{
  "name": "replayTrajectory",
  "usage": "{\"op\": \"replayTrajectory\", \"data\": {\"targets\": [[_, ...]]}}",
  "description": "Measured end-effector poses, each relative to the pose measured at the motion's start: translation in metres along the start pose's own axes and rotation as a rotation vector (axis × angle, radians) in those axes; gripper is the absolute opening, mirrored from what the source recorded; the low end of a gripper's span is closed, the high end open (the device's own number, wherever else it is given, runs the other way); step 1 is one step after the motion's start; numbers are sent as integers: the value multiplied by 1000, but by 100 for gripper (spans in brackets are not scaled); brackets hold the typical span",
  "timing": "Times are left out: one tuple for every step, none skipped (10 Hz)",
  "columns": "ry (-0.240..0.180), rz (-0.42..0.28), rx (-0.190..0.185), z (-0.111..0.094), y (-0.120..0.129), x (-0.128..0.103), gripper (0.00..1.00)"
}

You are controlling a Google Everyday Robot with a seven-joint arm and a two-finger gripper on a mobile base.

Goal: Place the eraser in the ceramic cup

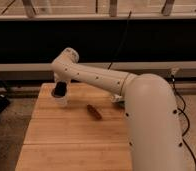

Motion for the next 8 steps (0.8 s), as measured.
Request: {"op": "replayTrajectory", "data": {"targets": [[0, -1, 3, 1, -1, -1, 74], [-2, 0, 5, 3, -2, -1, 80], [-3, -2, 7, 4, -4, -1, 80], [-6, -7, 10, 6, -5, -2, 80], [-10, -14, 13, 6, -7, -4, 80], [-18, -17, 16, 6, -7, -6, 80], [-21, -22, 19, 5, -6, -7, 80], [-24, -26, 22, 3, -7, -10, 80]]}}
